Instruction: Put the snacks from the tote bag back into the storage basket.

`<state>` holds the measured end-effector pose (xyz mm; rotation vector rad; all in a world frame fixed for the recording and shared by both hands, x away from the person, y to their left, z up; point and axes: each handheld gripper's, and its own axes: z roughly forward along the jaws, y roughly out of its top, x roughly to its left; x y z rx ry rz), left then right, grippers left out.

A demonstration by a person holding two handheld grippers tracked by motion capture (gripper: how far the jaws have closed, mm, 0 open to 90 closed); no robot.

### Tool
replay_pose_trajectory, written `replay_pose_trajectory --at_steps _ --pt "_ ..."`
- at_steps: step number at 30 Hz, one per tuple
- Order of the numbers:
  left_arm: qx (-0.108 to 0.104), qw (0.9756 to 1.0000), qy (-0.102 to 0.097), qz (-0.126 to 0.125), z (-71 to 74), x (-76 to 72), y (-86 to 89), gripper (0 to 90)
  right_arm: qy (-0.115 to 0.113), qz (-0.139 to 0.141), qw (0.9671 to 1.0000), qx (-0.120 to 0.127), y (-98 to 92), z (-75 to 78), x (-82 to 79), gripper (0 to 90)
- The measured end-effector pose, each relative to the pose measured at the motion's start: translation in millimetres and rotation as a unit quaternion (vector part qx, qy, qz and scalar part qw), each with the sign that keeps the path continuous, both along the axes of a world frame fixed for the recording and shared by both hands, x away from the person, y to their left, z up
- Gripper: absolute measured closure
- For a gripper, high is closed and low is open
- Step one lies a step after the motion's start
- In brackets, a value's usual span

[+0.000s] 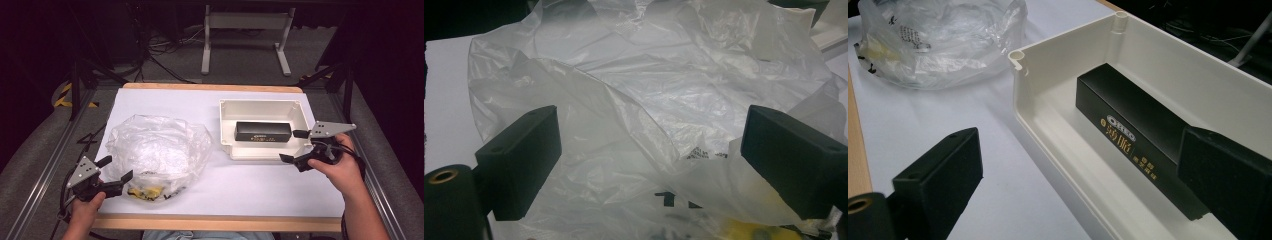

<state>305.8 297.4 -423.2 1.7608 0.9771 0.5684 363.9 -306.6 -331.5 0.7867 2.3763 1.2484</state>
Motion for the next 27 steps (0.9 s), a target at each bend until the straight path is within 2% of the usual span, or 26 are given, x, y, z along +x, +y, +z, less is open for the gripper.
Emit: replay_pose_trajectory --at_steps 4,6,8,13,14,15,17,20,23,25,27 --pt "0.0 1.0 -0.001 -0.001 -0.1 0.0 -0.1 10.2 0.0 -0.004 0.9999 0.011 -2.2 -8.3 -5.8 5.8" --pt "-0.001 1.0 0.0 -0.001 -0.2 0.3 0.1 10.2 -0.001 -0.005 0.9999 0.009 -3.4 -20.1 -10.7 5.8" --pt "-0.001 1.0 0.0 0.0 -0.3 0.4 0.0 10.2 -0.001 -0.005 0.9999 0.012 -4.0 -24.1 -11.7 5.8" --pt "0.001 1.0 0.001 -0.001 -0.4 0.4 -0.2 10.2 -0.011 -0.017 0.9988 0.046 -5.6 -51.4 -15.4 5.8" --pt "0.001 1.0 0.001 -0.001 -0.4 0.4 -0.2 10.2 -0.011 -0.017 0.9988 0.046 -5.6 -51.4 -15.4 5.8" --pt "0.0 1.0 0.0 -0.001 -0.6 0.5 -0.1 10.2 -0.01 -0.021 0.9983 0.054 -5.6 -57.7 -15.8 5.8" --pt "0.0 1.0 -0.002 -0.002 -0.6 0.5 0.4 10.2 -0.007 -0.025 0.9985 0.048 -5.2 -66.4 -16.4 5.8" --pt "-0.004 1.0 -0.004 -0.004 -0.5 -0.1 0.7 10.2 -0.009 -0.027 0.9978 0.06 -4.4 -76.0 -17.6 5.8" --pt "-0.003 1.0 -0.002 -0.006 -1.0 0.6 1.2 10.1 -0.01 -0.035 0.9977 0.057 -3.2 -86.7 -19.3 5.8" --pt "-0.003 1.0 0.0 -0.008 -1.9 1.4 1.4 10.1 -0.006 -0.042 0.9979 0.05 -2.4 -94.7 -20.7 5.8" --pt "-0.005 1.0 0.004 -0.008 -2.5 2.1 1.6 10.1 0.0 -0.049 0.9974 0.052 -2.6 -100.6 -21.7 5.9"
